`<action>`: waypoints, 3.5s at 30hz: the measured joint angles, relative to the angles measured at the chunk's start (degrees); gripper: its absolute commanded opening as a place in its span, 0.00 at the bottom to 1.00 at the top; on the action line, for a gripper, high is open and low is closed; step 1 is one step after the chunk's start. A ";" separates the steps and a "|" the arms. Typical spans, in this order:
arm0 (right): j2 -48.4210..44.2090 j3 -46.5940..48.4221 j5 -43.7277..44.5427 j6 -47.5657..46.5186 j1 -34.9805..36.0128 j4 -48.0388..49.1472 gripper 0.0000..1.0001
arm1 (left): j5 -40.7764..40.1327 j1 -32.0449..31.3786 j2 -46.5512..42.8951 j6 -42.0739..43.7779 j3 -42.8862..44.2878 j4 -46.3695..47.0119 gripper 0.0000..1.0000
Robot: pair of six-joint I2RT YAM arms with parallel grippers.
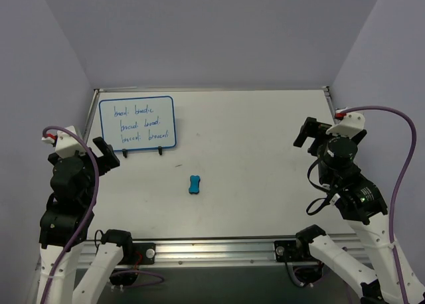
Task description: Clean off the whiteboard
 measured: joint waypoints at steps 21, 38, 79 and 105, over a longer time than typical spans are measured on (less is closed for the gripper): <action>-3.26 -2.36 -5.73 0.68 0.22 4.72 1.00 | -0.26 -0.04 -0.02 -0.79 0.35 -1.64 0.94; 33.33 -1.27 -30.60 12.44 1.46 32.24 1.00 | -1.64 -0.04 -4.07 -2.69 -3.93 -6.14 0.94; 118.11 81.72 -76.89 14.88 8.52 40.26 0.68 | 2.43 -0.66 -1.77 -2.43 -5.25 -5.38 0.94; 124.54 86.16 -77.20 23.74 9.44 52.48 0.06 | 2.45 -1.53 -2.21 -2.40 -5.25 -5.38 0.94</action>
